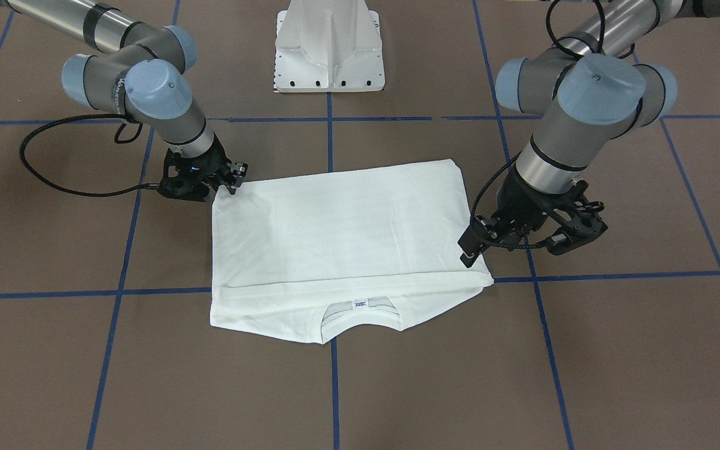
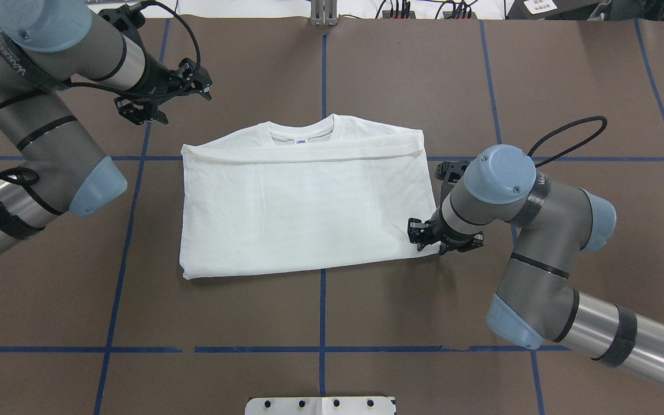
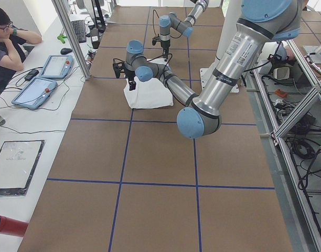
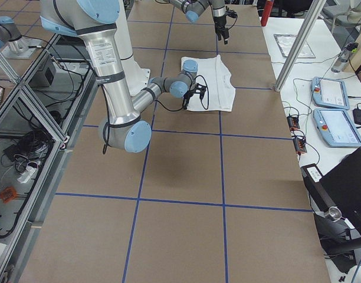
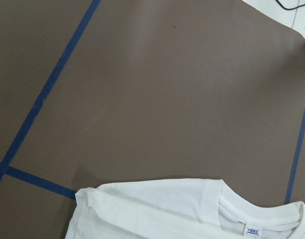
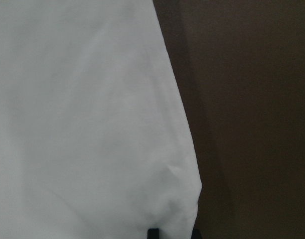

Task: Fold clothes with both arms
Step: 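Grasp the shirt edge with the right gripper and drag it away from the left arm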

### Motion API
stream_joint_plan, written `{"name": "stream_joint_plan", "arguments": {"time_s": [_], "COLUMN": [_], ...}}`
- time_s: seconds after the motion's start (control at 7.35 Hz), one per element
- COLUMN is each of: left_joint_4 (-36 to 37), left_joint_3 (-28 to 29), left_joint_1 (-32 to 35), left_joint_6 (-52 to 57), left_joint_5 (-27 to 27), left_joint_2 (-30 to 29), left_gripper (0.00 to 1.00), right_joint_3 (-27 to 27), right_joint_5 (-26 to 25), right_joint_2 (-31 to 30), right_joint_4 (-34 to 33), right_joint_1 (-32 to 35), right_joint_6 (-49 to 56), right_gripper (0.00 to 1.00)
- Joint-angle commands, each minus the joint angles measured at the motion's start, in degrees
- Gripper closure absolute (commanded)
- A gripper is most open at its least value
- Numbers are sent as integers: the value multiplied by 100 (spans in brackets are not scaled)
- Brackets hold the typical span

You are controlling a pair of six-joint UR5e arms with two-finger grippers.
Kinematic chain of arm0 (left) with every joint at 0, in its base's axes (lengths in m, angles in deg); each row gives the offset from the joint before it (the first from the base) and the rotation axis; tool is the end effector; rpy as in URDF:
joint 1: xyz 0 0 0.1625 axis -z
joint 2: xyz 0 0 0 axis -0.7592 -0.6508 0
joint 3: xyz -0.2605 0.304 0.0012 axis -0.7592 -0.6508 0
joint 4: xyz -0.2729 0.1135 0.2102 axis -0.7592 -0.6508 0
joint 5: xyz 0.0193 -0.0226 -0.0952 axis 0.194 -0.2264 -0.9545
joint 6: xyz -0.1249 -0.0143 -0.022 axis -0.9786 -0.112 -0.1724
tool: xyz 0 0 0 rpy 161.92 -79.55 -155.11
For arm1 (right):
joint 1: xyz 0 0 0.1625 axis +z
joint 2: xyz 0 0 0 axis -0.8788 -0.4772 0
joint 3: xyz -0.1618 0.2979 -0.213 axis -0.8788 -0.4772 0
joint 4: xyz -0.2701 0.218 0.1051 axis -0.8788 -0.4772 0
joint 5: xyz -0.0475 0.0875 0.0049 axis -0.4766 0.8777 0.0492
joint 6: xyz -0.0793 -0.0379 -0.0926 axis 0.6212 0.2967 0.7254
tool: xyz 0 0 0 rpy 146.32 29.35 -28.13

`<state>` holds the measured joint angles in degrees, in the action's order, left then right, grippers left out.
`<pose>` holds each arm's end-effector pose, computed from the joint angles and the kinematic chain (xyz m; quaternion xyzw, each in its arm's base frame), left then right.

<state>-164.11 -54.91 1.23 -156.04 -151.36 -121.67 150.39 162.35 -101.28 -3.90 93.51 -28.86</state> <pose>0.3454 -0.5427 0.2969 0.0318 0.4804 -0.2342 0.8446 -0.4530 -0.3750 0.3809 -0.0592 -0.4049 0.0749 0.9094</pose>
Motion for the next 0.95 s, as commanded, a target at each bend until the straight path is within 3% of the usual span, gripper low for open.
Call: {"name": "stream_joint_plan", "arguments": {"time_s": [0.0, 0.82], "left_joint_4": [82, 310], "left_joint_3": [-31, -66], "left_joint_1": [0, 9], "left_joint_6": [3, 3], "left_joint_5": [2, 20], "left_joint_2": [-16, -253], "left_gripper": [2, 2], "right_joint_3": [437, 1826], "right_joint_5": [33, 50], "right_joint_2": [-413, -2294], "right_joint_4": [0, -26], "right_joint_1": [16, 95], "right_joint_6": [3, -5], "right_gripper": [100, 100]}}
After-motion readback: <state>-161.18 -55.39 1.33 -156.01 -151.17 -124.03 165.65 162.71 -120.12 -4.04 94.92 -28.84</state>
